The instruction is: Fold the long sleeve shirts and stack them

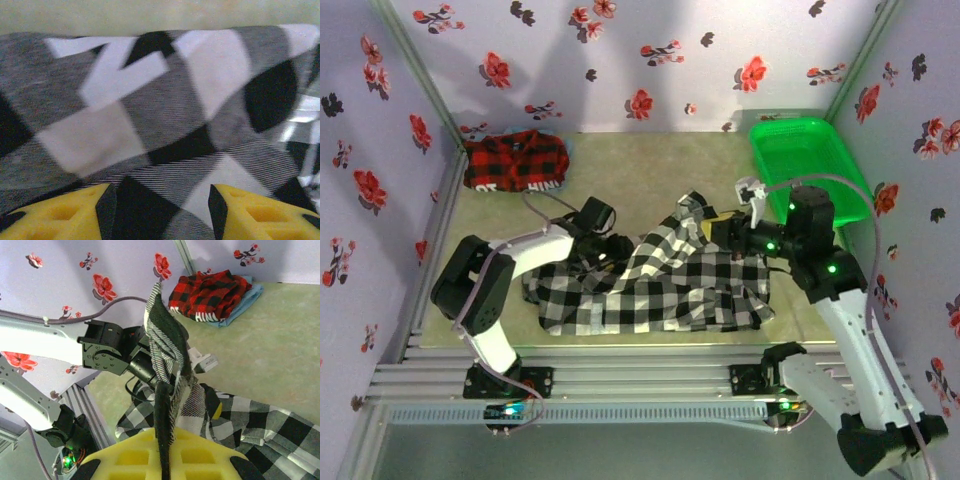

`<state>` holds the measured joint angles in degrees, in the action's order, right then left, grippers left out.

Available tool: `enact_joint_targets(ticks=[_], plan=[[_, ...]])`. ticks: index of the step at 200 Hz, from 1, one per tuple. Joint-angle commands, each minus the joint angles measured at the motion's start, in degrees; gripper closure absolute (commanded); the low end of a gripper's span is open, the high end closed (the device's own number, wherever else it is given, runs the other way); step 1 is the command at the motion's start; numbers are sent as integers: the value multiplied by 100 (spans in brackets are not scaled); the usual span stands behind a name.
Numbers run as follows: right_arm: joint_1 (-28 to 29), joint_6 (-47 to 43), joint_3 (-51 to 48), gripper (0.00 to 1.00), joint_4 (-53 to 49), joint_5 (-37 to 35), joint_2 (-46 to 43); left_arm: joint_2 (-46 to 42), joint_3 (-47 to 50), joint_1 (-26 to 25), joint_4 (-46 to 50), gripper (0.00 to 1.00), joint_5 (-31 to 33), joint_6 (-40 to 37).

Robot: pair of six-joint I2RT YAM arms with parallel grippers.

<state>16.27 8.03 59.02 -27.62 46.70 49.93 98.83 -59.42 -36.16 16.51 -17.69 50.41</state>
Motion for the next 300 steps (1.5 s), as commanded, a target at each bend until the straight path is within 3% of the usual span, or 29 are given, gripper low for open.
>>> enact_joint_targets(ticks=[1,49,77,119,167,229,300], plan=[[144,-46,15,90,364,-8,159,-57,-275,-48,79,45,-171,-252],[447,269,324,94,714,-744,974,-566,-253,76,488,43,279,-192],[429,635,1105,98,-171,-1770,1949,-1190,-289,310,709,40,617,-169],[245,1397,1609,100,-688,-2285,3097,-1591,-534,399,1134,37,747,-457],[-528,2743,713,100,491,-2716,2984,-1745,-395,347,1051,32,455,-618],[-936,3428,-14,97,1207,-3005,2883,-1428,-388,293,1210,31,381,-728],[-1257,3612,-650,96,1189,-3353,2608,-675,-890,92,1434,29,163,-956]])
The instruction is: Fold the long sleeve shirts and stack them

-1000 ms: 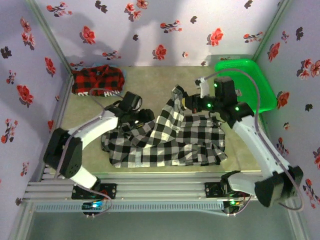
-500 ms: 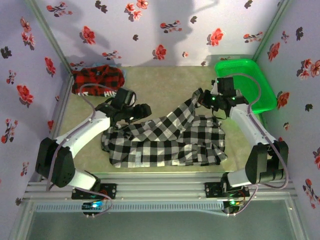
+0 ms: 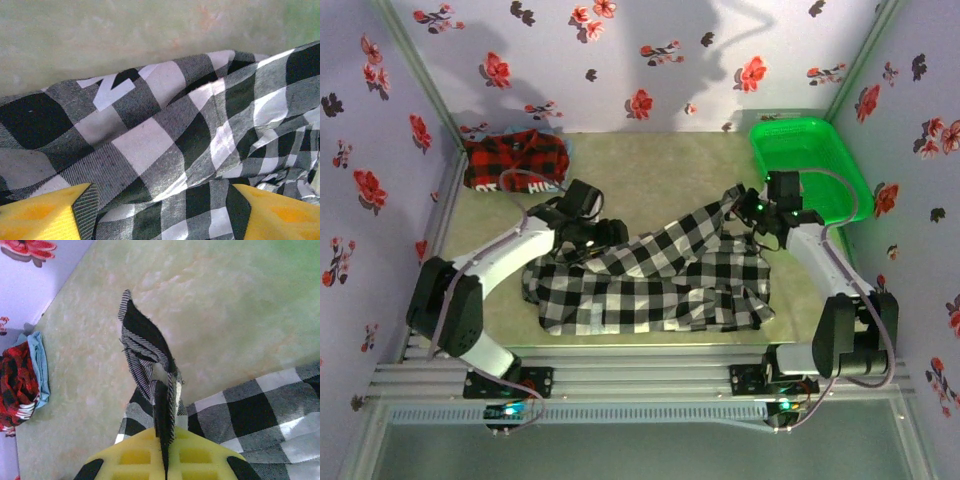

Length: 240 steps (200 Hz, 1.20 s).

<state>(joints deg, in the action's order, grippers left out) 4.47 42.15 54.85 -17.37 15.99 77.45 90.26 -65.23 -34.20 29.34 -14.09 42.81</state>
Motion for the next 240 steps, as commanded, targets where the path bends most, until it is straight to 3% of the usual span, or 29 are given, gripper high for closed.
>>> enact_joint_targets(ticks=[1,96,148,203,240], plan=[[-77,207,-244,96,172,-285,-147,188,-316,-105,151,29,-199,-195],[-258,346,-861,91,314,-426,-182,402,-593,-193,441,28,-699,-37],[-369,300,-1120,90,209,-485,-221,238,-514,-219,713,27,-1399,-95],[-520,207,-1253,89,115,-526,-198,361,-565,-229,865,27,-1321,-195],[-596,38,-971,91,-146,-361,-269,611,-718,-202,1214,28,-873,-404]])
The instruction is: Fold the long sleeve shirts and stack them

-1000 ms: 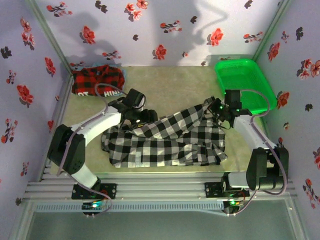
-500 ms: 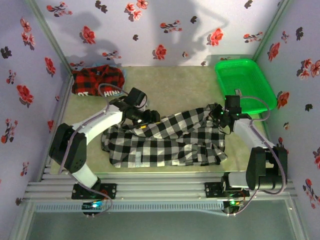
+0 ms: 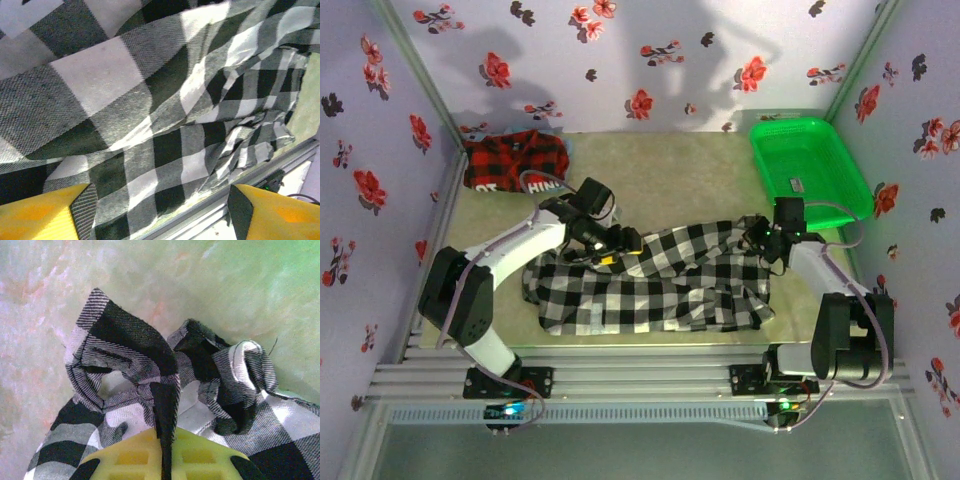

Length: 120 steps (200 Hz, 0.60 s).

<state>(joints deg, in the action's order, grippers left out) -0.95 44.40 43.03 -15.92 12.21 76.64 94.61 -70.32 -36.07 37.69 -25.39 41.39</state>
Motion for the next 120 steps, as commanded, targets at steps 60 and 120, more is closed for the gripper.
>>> enact_joint_targets(ticks=[60,120], plan=[[-37,-171,1051,91,-1528,812,-379,111,186,22,116,28,509,-278],[0,-107,1069,91,-2389,931,-648,393,679,99,-121,33,1138,-397]])
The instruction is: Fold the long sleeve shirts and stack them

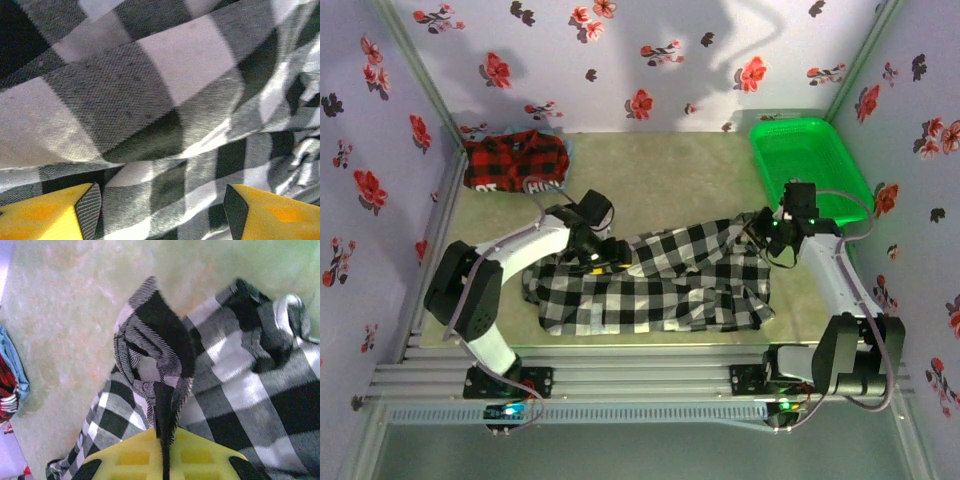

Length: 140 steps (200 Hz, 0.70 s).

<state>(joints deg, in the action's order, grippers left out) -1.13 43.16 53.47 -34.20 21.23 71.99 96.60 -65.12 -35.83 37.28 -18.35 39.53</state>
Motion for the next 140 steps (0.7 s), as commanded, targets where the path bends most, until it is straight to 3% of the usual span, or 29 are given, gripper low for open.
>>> enact_joint_targets(ticks=[1,61,140], plan=[[17,13,15,91,-566,20,-179,198,163,76,-84,33,445,-218],[-136,-408,-110,91,-355,-156,345,404,216,388,55,35,984,-358],[-210,-668,666,87,-1507,-102,360,523,27,487,-220,34,982,-195]])
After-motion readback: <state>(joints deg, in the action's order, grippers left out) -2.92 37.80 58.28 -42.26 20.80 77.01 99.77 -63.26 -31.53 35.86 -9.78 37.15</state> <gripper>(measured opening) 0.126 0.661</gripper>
